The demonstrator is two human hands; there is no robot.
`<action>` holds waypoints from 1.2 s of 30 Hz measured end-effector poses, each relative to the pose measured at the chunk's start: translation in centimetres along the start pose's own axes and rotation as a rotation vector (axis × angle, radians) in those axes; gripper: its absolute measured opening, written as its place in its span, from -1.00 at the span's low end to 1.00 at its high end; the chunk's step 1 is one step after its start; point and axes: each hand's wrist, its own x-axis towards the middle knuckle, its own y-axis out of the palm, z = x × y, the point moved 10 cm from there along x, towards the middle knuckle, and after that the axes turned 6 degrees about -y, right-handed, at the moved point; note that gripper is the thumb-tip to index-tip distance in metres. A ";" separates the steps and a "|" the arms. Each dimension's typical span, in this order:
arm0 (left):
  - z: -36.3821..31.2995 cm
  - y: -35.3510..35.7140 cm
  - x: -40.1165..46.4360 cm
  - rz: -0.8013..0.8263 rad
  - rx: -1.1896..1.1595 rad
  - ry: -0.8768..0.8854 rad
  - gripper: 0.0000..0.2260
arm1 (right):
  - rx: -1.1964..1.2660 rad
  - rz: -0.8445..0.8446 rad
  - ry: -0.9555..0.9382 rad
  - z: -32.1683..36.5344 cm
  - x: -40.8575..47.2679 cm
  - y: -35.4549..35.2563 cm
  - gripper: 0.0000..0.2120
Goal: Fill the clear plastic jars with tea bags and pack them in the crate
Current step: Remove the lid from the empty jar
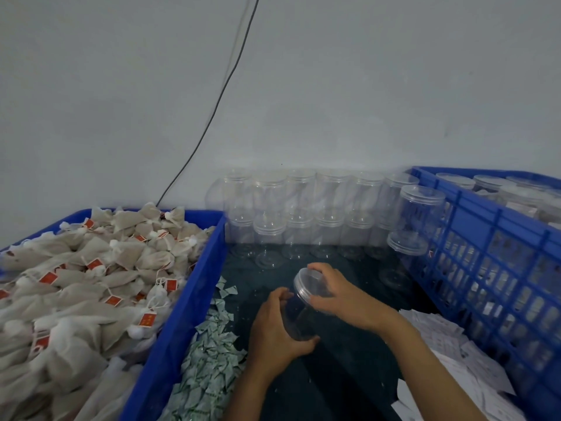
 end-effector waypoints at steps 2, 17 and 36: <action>0.1 0.1 -0.1 0.012 -0.001 -0.003 -0.22 | -0.006 0.044 -0.004 0.1 -0.1 0.0 -0.40; -1.0 0.1 -0.1 0.058 0.054 0.067 -0.27 | -0.091 0.221 -0.128 1.9 -0.4 -0.2 -0.32; -1.1 -0.5 -0.1 -0.029 0.205 0.111 -0.16 | -0.034 -0.177 0.088 -0.6 -0.6 -1.3 -0.04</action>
